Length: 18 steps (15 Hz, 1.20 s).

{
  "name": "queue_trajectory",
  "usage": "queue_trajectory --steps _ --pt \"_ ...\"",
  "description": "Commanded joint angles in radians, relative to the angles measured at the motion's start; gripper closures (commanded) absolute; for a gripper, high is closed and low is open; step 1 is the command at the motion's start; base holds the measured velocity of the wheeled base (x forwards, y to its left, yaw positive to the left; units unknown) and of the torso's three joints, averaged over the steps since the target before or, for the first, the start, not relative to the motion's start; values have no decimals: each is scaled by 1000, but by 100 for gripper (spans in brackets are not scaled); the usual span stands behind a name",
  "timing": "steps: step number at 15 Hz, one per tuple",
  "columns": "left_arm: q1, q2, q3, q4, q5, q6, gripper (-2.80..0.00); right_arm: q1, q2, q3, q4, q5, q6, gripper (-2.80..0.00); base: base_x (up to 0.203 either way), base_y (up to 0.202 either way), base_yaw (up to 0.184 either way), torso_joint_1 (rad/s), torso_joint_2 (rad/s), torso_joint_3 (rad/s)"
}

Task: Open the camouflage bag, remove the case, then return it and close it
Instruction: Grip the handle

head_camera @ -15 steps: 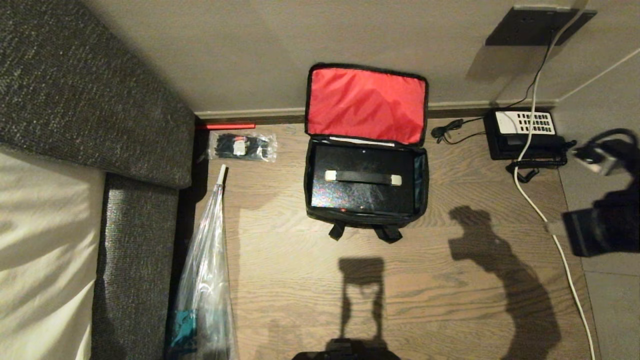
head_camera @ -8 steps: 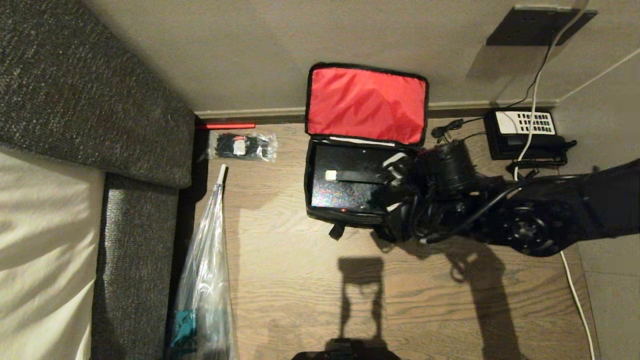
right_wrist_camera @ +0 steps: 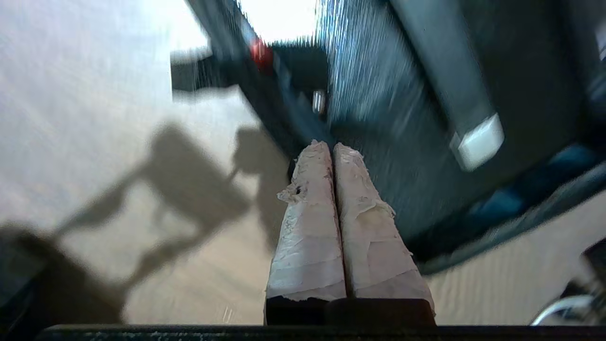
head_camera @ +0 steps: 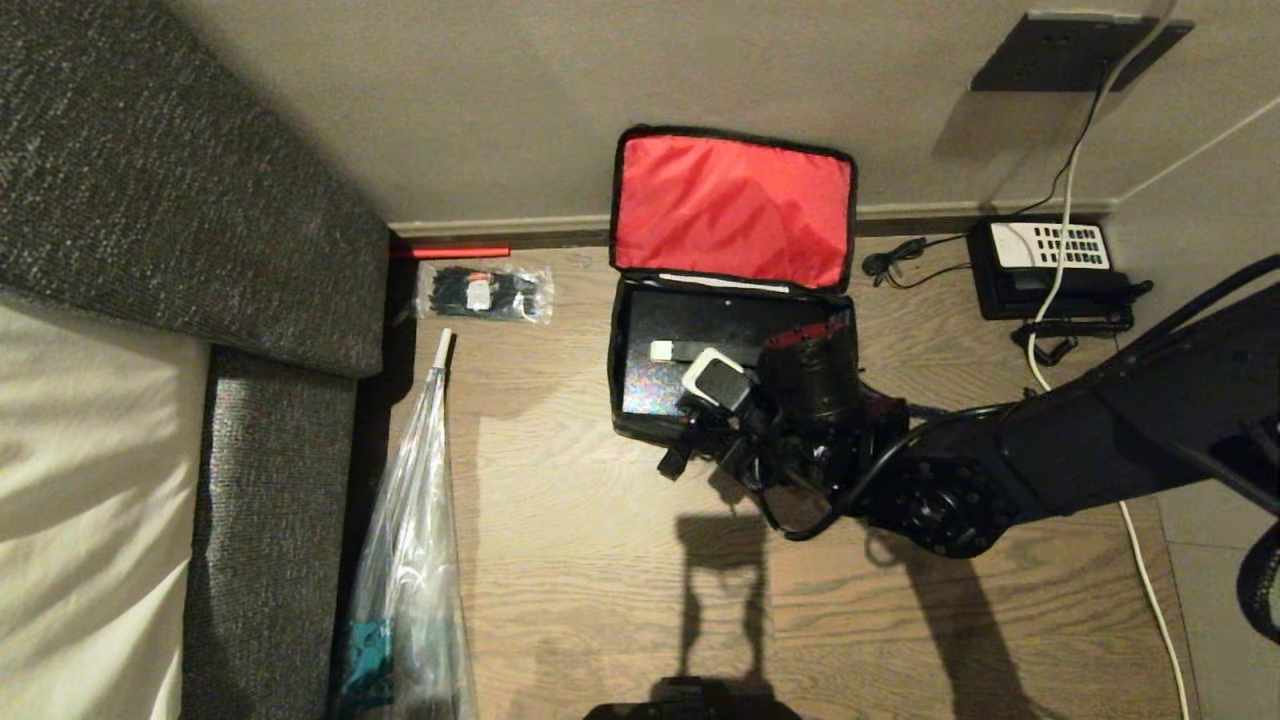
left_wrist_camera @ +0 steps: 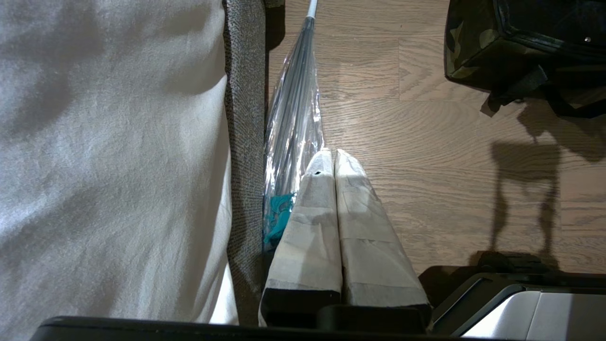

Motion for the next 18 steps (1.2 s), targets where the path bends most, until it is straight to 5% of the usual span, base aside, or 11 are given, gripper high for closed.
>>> queue_trajectory --steps 1,3,4,9,13,18 --pt "0 0 0 0 1 0 0 9 18 36 -78 8 -23 0 0 0 0 0 0 0" --pt "0 0 0 0 1 0 0 7 9 58 -66 17 -6 0 0 0 0 0 0 0" --pt "0 0 0 0 1 0 0 4 4 58 -63 19 -7 -280 0 0 0 0 0 0" --pt "0 0 0 0 1 0 0 4 32 46 -79 -36 -30 -280 0 0 0 0 0 0" --pt "0 0 0 0 1 0 0 4 54 72 -247 -38 -74 -280 0 0 0 0 0 0" --pt "0 0 0 0 1 0 0 -3 51 91 -420 -101 -555 -280 0 0 0 0 0 0"
